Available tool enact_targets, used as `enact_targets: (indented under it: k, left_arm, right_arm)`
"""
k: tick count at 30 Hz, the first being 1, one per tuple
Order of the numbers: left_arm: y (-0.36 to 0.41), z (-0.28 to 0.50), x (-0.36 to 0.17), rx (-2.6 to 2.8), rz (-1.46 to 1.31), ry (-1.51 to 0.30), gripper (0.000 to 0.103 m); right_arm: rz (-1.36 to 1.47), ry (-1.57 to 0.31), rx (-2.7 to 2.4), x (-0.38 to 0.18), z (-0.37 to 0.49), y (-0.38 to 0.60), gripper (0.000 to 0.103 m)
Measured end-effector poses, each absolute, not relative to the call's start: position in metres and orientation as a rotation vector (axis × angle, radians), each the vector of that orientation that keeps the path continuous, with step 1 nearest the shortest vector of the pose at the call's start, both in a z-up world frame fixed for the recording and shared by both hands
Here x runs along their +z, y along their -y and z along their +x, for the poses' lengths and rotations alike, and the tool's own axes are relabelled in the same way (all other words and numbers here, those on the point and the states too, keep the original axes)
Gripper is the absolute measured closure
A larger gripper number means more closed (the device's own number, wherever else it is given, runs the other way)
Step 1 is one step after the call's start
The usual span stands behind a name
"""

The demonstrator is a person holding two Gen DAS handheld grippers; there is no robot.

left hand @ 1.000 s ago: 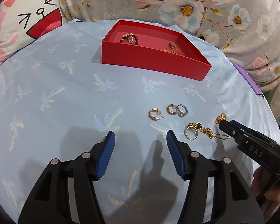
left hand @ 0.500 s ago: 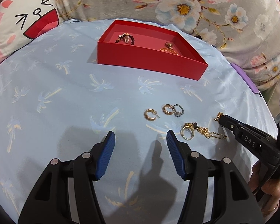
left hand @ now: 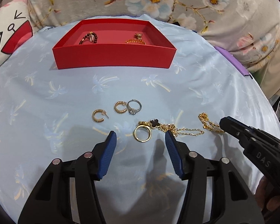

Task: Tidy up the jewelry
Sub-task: 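Move the right tool to the gold chain and close on it, then close the left tool on the gold ring while the right tool holds the chain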

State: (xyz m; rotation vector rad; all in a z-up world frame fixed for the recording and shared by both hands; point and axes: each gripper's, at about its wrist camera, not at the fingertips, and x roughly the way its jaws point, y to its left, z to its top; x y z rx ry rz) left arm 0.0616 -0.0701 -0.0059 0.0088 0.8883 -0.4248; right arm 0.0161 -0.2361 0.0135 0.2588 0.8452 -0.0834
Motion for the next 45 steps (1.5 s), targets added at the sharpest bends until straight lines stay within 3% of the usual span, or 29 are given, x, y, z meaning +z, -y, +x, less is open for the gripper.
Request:
enact_targets:
  k: [2, 10, 21, 37, 45]
  left_arm:
    - [0.072, 0.063, -0.007, -0.419, 0.021, -0.886, 0.055]
    - [0.078, 0.062, -0.009, -0.428, 0.061, -0.876, 0.084]
    - [0.075, 0.059, -0.004, -0.436, 0.049, -0.867, 0.084]
    - [0.006, 0.071, 0.086, -0.405, -0.035, -0.746, 0.084]
    - [-0.011, 0.090, 0.103, -0.375, -0.045, -0.709, 0.084]
  right_arm:
    - [0.267, -0.844, -0.079, 0.013, 0.014, 0.236, 0.096]
    - [0.275, -0.838, -0.071, 0.013, 0.012, 0.236, 0.096]
    - [0.276, -0.822, -0.051, 0.024, 0.005, 0.233, 0.096]
    - [0.196, -0.698, 0.000, 0.102, 0.007, 0.218, 0.098]
    - [0.147, -0.660, 0.035, 0.123, 0.035, 0.203, 0.098]
